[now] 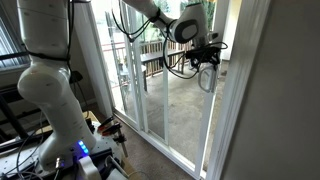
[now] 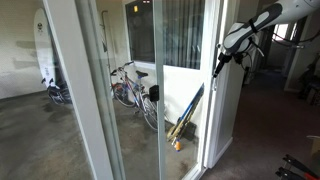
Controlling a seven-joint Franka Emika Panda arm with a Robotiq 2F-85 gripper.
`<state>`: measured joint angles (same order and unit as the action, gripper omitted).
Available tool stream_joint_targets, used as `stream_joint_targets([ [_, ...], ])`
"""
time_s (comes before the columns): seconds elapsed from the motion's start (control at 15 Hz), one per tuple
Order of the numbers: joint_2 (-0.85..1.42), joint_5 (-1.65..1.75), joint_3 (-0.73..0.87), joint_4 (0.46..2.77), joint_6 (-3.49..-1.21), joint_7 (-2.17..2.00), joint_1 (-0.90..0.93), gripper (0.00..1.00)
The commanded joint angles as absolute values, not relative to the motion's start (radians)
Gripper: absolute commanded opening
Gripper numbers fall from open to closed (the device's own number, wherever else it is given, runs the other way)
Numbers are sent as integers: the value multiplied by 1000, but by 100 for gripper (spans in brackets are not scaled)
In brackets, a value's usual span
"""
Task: Open the door
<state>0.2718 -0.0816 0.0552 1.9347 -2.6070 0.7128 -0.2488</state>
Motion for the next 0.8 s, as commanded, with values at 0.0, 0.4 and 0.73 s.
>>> stream_joint_targets([
  [0.0, 286, -77, 36, 1923, -2616, 727, -240, 100],
  [0.4, 289, 15, 29, 1919, -2638, 661, -178, 100],
  [0.73, 291, 157, 24, 1928, -2654, 562, -144, 100],
])
